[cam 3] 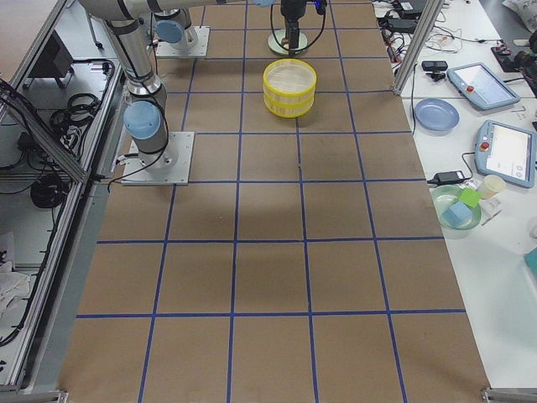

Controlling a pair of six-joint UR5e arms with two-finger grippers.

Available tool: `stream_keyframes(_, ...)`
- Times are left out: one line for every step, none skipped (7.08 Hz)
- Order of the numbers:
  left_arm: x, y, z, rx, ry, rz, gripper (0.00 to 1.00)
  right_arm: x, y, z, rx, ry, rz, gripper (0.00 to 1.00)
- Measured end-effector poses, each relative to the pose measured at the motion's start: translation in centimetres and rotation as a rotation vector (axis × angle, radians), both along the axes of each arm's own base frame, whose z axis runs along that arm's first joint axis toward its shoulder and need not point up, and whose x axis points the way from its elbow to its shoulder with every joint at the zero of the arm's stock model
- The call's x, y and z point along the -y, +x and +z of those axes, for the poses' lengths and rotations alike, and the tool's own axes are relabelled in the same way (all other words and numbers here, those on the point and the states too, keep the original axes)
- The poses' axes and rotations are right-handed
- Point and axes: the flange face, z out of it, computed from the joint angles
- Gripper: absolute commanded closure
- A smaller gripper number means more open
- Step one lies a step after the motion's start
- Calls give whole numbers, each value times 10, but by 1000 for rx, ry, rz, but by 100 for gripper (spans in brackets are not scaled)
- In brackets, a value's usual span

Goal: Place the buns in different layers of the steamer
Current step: 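Lower the left gripper to the white bun while the right reaches the steamer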

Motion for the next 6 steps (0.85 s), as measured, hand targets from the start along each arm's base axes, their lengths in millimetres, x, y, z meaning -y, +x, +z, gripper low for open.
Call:
stream_keyframes(0, 0, -1, -1, 2, -2, 0, 0, 0, 0, -1, -8, 16, 0)
stream_keyframes(-1, 0, -1, 0, 4, -5, 0, -1, 0, -1, -1, -9, 20, 0)
stream_keyframes(0, 3, -6, 5, 15, -8, 0, -1, 0, -1, -1, -9, 21, 0)
stream_keyframes(3, 11, -20, 10, 42, -6, 0, -1, 0, -1, -1, -9, 22, 0)
stream_keyframes(7, 23, -39, 10, 72, -3, 0, -1, 0, -1, -1, -8, 23, 0)
stream_keyframes(16, 36, -60, 8, 95, -6, 0, -1, 0, -3, -1, -4, 23, 0)
